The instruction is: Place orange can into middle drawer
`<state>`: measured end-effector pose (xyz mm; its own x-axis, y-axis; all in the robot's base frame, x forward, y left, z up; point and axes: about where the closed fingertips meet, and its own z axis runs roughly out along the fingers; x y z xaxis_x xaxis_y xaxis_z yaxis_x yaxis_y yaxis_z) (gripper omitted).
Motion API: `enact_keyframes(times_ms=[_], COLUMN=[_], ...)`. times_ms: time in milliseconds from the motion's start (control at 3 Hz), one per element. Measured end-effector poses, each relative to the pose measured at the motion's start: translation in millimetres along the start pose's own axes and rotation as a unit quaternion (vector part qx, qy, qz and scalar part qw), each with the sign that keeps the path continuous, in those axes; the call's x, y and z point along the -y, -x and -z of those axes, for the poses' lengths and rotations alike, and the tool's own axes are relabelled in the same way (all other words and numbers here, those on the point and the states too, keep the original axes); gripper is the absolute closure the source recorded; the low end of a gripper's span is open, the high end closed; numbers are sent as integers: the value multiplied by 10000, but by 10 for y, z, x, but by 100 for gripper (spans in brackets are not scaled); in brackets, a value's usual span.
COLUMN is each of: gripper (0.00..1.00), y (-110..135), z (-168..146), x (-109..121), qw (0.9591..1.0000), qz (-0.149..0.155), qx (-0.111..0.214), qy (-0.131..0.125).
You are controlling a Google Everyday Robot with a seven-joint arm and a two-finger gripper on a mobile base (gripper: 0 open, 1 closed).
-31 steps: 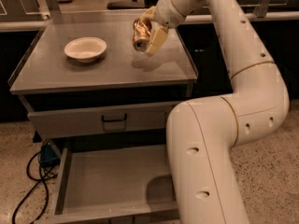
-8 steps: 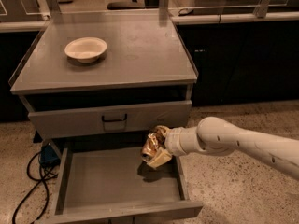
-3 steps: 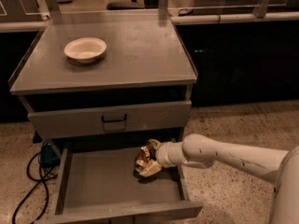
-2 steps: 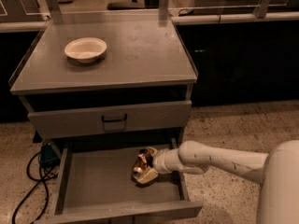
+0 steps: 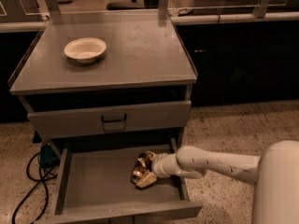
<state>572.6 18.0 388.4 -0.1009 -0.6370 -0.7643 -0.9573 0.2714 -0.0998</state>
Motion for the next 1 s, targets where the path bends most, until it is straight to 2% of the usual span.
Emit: enact_keyframes(times_ms=[1000], gripper=[15], y=[0], z=[-1], x=[-1], qw=[10000], qz=[0], qx=[0], qy=[1])
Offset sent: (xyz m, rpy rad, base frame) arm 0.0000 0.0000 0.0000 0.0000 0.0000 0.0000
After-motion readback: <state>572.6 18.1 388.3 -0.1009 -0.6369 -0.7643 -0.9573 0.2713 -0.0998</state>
